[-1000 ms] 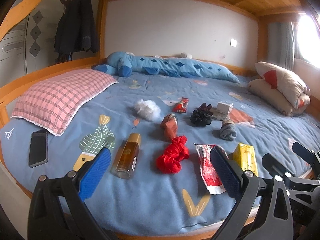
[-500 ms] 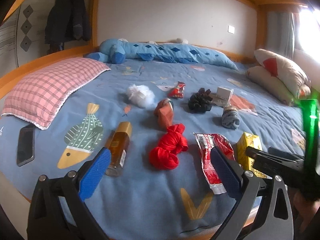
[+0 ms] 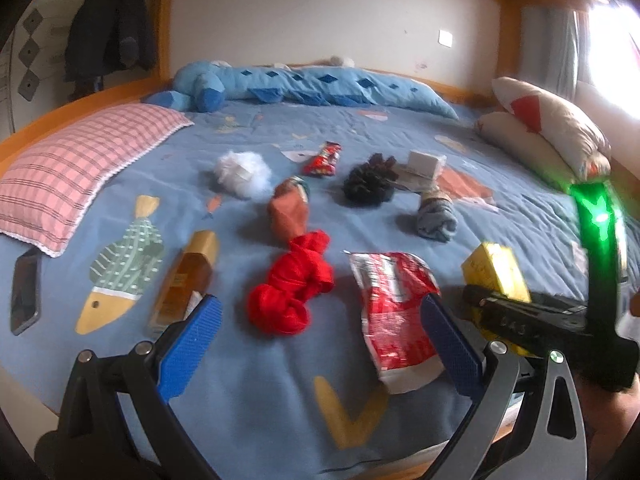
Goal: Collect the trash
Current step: 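Grasp the red-and-white wrapper with the left tool while the right tool grasps the yellow carton, then carry wrapper and carton to the yellow bucket and open both tools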
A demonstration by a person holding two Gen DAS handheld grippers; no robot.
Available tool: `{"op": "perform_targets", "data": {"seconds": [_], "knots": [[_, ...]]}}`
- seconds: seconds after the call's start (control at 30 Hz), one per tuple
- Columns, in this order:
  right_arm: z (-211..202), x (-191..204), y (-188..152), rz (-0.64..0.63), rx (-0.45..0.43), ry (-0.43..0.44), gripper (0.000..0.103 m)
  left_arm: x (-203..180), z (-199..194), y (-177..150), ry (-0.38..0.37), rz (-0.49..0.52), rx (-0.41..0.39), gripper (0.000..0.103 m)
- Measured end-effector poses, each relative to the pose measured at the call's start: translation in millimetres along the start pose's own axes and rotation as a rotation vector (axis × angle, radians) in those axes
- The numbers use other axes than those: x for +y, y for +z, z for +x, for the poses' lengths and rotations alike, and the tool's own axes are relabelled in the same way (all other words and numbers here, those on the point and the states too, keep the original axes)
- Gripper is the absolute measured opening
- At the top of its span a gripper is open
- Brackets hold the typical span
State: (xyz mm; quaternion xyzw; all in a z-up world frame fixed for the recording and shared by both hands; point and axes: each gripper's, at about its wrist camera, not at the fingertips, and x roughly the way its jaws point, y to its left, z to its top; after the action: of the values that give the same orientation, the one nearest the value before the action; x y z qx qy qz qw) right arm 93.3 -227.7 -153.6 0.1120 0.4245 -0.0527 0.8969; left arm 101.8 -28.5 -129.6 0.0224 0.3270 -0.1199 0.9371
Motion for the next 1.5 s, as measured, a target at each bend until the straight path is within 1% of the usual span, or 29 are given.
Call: {"op": "perform_targets", "data": {"seconds": [0.07, 0.23, 0.4, 0.43, 0.5, 0.53, 0.57, 0.6, 0.7, 0.73, 0.77, 0.8, 0.9, 1.07, 1.17, 1.3, 1.37, 1.5], "knots": [[-9, -10, 2, -0.002, -0.023, -0.008, 0.048, -11, 6, -1, -0.019, 0.004, 0.019, 0.099], [-33, -35, 8, 0.021, -0.078, 0.022, 0.048, -38, 27, -5, -0.044, -0.003, 0.084, 0.099], [-51, -47, 12, 0.010, -0.125, 0.046, 0.048, -70, 63, -6, 0.033, 0.045, 0.145, 0.099], [-52, -48, 12, 0.004, -0.128, 0.048, 0.048, -74, 70, -6, 0.049, 0.052, 0.156, 0.099], [-51, -47, 11, -0.002, -0.121, 0.065, 0.048, -78, 82, -6, 0.057, 0.056, 0.178, 0.097], [-50, -48, 9, -0.007, -0.116, 0.073, 0.048, -79, 87, -7, 0.061, 0.055, 0.190, 0.093], [-50, -48, 7, -0.013, -0.113, 0.081, 0.048, -79, 92, -7, 0.064, 0.050, 0.207, 0.077], [-50, -48, 5, -0.015, -0.111, 0.086, 0.048, -78, 96, -7, 0.065, 0.040, 0.222, 0.071], [-49, -50, 0, -0.009, -0.106, 0.100, 0.048, -72, 89, -6, 0.049, 0.019, 0.199, 0.054], [-49, -50, -2, -0.012, -0.104, 0.100, 0.048, -72, 87, -6, 0.041, 0.023, 0.194, 0.041], [-49, -49, -3, -0.014, -0.102, 0.102, 0.048, -72, 84, -5, 0.034, 0.030, 0.187, 0.032], [-49, -49, -3, -0.015, -0.101, 0.107, 0.048, -71, 80, -4, 0.018, 0.036, 0.175, 0.025], [-54, -47, -5, -0.019, -0.106, 0.118, 0.048, -67, 71, -1, -0.047, 0.011, 0.158, 0.018], [-77, -52, -10, -0.018, -0.148, 0.120, 0.048, -74, 49, 7, -0.131, 0.001, 0.108, 0.017], [-97, -64, -14, 0.005, -0.177, 0.104, 0.048, -92, 31, 13, -0.191, 0.032, 0.079, 0.017], [-134, -92, -25, 0.045, -0.228, 0.055, 0.048, -135, 5, 15, -0.315, 0.098, 0.064, 0.017], [-153, -111, -33, 0.070, -0.251, 0.009, 0.048, -161, -6, 11, -0.375, 0.136, 0.066, 0.017], [-191, -154, -58, 0.136, -0.278, -0.112, 0.048, -229, -33, -2, -0.529, 0.242, 0.085, 0.017]]}}
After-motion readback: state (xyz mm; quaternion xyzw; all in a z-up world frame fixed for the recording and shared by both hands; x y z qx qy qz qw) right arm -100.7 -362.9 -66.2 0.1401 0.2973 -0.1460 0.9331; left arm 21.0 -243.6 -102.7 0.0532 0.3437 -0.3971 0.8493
